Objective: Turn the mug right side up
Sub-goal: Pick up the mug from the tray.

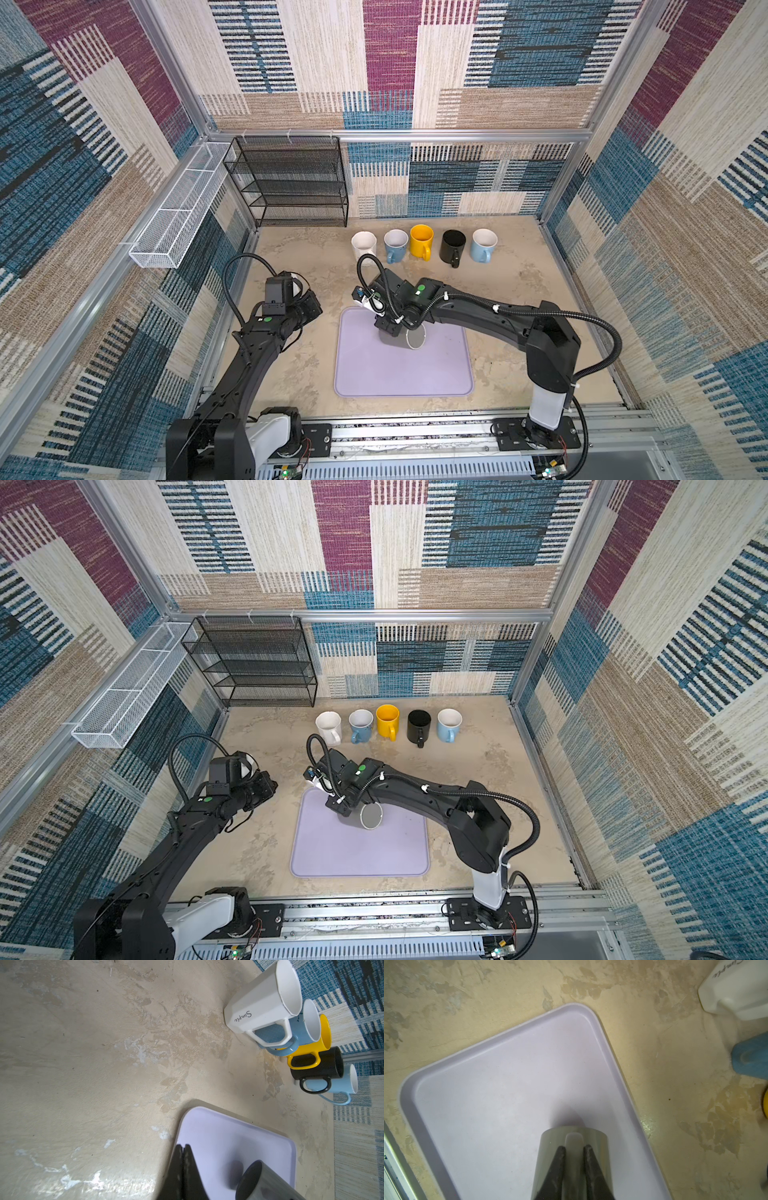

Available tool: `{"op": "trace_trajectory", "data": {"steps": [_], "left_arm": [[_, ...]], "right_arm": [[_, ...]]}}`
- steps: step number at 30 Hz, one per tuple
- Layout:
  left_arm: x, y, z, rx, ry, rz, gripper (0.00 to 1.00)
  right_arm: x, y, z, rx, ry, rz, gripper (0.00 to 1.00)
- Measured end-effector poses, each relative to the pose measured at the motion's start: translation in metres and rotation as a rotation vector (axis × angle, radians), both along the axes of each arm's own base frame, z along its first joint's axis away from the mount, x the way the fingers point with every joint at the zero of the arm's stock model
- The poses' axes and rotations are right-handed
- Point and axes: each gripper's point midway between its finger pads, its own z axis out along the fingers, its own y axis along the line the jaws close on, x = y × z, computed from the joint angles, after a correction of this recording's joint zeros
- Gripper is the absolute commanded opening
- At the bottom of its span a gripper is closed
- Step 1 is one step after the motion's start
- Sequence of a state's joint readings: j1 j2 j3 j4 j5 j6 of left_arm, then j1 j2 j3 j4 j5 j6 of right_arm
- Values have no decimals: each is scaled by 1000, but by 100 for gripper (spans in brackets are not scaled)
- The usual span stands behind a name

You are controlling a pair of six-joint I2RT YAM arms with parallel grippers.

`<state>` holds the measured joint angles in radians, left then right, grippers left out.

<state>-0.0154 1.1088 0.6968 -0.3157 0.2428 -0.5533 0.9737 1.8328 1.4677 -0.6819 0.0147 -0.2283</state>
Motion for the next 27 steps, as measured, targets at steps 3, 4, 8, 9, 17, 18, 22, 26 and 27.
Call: {"op": "trace_trajectory", "data": {"steps": [3, 4, 8, 9, 17, 18, 22, 26, 27], "left_arm": [[-1, -3, 2, -11, -7, -15, 5], [-1, -5, 3, -17, -7, -25, 6], [-4, -20, 4, -40, -7, -78, 8], [-5, -25, 5, -50, -8, -99, 9], [-18, -76, 16, -96, -42, -297, 18], [-20, -83, 18, -100, -49, -322, 18], [-25, -105, 21, -115, -60, -408, 19], [-32, -123, 21, -121, -77, -504, 20], [-32, -127, 22, -121, -85, -522, 20]], "right_arm": [[-4, -4, 2, 57, -16, 2, 0], [-6, -4, 2, 76, -23, 4, 0], [-9, -10, 5, 147, -51, 2, 0], [-10, -12, 6, 165, -57, 2, 0], [-11, -23, 10, 274, -70, 6, 0], [-10, -24, 10, 282, -69, 5, 0], [-8, -31, 13, 324, -70, 7, 0], [-5, -38, 19, 373, -67, 15, 0], [-6, -39, 19, 383, -64, 23, 0]]}}
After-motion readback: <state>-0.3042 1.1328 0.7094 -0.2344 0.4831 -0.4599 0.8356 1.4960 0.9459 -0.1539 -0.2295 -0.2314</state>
